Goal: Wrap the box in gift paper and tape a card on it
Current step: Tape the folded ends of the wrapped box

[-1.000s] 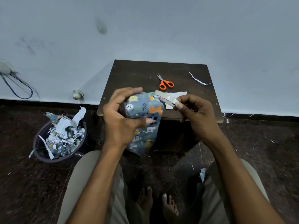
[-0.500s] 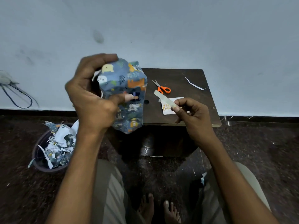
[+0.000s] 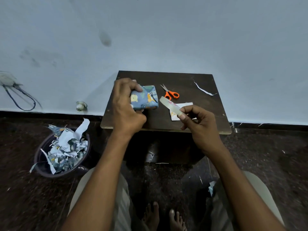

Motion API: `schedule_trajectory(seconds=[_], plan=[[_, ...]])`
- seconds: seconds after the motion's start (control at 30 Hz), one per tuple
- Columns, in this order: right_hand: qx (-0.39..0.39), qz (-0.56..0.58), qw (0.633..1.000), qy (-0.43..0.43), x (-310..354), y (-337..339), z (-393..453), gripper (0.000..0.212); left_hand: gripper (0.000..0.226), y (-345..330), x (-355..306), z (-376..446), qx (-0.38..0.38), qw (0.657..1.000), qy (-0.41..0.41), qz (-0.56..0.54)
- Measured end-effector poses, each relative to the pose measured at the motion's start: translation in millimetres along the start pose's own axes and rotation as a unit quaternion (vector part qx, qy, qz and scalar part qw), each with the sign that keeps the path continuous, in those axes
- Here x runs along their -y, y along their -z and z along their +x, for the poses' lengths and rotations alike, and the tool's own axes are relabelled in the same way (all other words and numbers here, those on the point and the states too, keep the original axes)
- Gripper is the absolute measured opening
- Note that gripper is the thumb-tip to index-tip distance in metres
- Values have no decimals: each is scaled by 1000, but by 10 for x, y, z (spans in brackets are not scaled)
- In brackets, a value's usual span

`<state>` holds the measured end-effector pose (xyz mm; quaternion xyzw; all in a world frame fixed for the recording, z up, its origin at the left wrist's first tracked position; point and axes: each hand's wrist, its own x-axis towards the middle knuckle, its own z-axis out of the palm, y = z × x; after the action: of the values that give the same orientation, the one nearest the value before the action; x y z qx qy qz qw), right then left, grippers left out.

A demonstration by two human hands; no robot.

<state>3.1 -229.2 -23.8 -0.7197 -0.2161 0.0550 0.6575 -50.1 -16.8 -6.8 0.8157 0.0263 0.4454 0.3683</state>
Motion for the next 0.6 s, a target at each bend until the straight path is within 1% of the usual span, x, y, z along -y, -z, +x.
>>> schedule_trajectory(seconds=[0.1, 0.2, 0.3, 0.4, 0.5, 0.57, 0.6], plan=[[-4, -17, 1000, 0, -41, -28, -6, 13, 54, -72, 190, -104, 67, 995, 41, 59], [-3, -52, 999, 3, -99, -30, 1, 4, 53, -134, 335, -223, 140, 977, 100, 127], [8, -76, 997, 3, -122, -26, -9, 3, 53, -156, 361, -266, 173, 965, 144, 135], [24, -94, 995, -5, -90, -32, -30, 7, 54, -140, 331, -255, 166, 967, 150, 121], [40, -122, 992, -9, -60, -29, -40, 5, 56, -99, 192, -242, 127, 976, 157, 86], [49, -139, 989, -9, -55, -22, -42, 7, 54, -45, 14, -242, 95, 987, 119, 51], [53, -150, 987, -5, -49, -17, -46, 9, 53, -16, -73, -247, 96, 991, 87, 35]])
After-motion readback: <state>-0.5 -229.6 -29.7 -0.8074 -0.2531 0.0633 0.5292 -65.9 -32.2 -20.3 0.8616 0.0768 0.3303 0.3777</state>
